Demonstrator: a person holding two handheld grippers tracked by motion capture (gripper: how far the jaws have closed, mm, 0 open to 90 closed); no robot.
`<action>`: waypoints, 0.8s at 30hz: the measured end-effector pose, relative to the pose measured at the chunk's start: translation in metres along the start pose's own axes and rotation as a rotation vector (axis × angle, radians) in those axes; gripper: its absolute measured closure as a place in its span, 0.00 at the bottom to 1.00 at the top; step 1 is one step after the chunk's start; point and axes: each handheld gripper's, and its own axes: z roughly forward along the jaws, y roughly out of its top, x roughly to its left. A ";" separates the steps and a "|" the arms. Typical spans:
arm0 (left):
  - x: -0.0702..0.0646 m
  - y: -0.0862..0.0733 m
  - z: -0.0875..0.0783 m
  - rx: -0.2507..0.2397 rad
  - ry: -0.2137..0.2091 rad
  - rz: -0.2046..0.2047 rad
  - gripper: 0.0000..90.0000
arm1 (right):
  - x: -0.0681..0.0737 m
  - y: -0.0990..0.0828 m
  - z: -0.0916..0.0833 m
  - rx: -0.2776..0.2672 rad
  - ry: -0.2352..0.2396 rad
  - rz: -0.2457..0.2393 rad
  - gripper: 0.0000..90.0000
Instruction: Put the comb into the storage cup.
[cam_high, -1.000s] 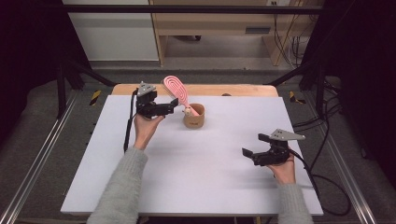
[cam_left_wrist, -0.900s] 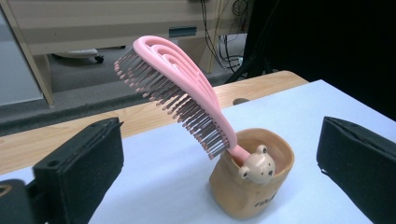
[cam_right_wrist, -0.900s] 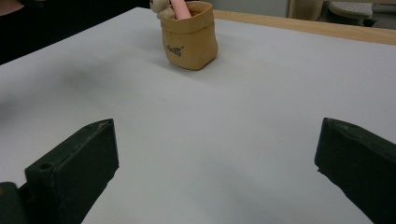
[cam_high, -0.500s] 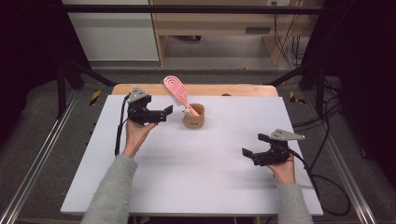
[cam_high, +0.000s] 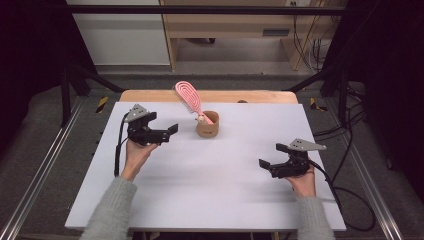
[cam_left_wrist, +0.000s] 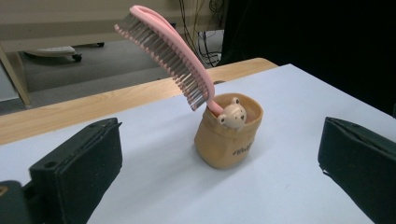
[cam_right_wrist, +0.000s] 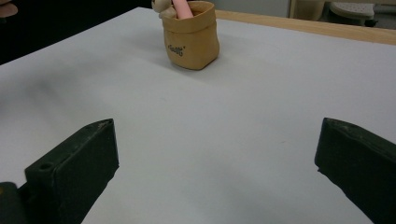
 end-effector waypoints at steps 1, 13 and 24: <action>0.000 -0.003 -0.003 -0.001 -0.007 0.001 0.00 | 0.000 0.000 0.000 0.000 0.001 -0.001 0.00; 0.001 -0.030 -0.027 0.008 -0.020 0.019 0.00 | 0.001 -0.001 0.001 -0.001 0.002 -0.003 0.00; 0.007 -0.063 -0.044 0.067 -0.024 0.030 0.00 | 0.002 -0.002 0.002 0.004 0.001 -0.011 0.00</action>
